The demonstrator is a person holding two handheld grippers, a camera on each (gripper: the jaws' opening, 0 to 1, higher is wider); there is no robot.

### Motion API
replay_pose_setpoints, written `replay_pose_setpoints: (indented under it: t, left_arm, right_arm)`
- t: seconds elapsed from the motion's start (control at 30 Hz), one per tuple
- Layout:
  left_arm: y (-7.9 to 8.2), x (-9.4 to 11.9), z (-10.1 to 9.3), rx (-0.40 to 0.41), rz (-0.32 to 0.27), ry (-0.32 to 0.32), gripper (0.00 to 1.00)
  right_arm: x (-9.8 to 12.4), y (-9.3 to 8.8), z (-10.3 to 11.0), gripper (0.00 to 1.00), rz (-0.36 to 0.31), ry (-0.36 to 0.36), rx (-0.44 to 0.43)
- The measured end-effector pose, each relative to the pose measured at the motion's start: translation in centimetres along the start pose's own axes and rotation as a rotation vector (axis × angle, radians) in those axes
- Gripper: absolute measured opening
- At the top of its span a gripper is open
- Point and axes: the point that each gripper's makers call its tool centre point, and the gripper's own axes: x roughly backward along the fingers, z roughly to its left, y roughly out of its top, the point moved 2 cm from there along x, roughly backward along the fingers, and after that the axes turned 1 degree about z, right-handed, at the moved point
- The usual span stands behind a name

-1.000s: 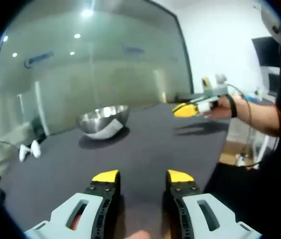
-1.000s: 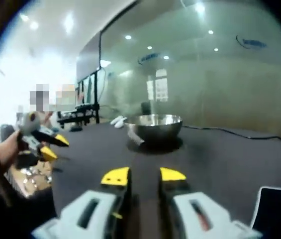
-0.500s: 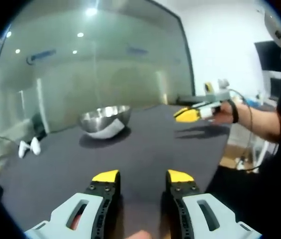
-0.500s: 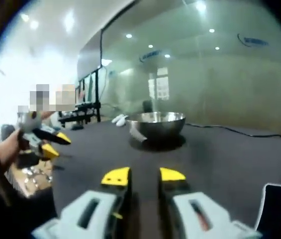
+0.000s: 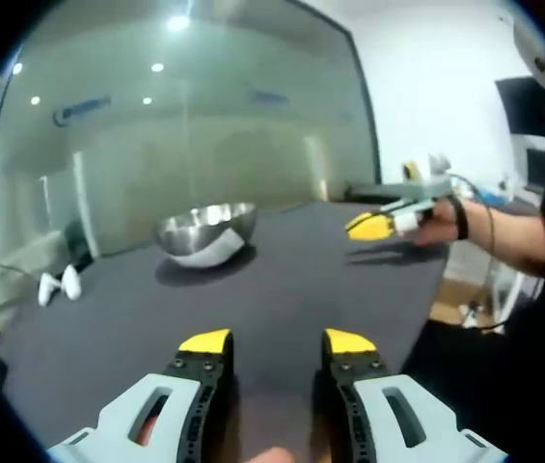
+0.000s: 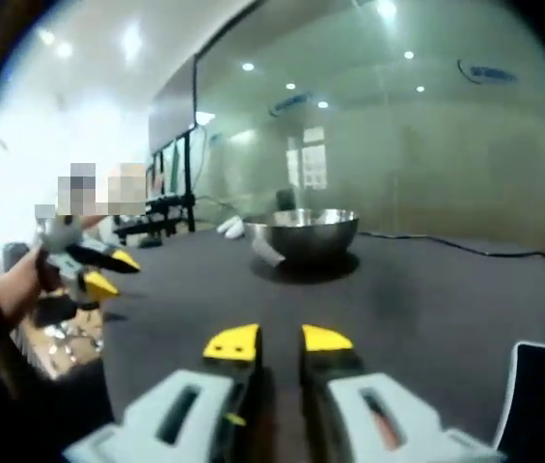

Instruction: Pick up the QQ candy scattered on the table and place it into the stainless steel bowl on the table

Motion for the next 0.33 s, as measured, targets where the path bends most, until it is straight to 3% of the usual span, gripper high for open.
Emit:
replay_pose_setpoints:
  t: [0.33]
  left_arm:
    - [-0.07, -0.01, 0.15, -0.001, 0.001, 0.0, 0.38]
  right_arm:
    - [0.09, 0.21, 0.12, 0.16, -0.004, 0.001, -0.005]
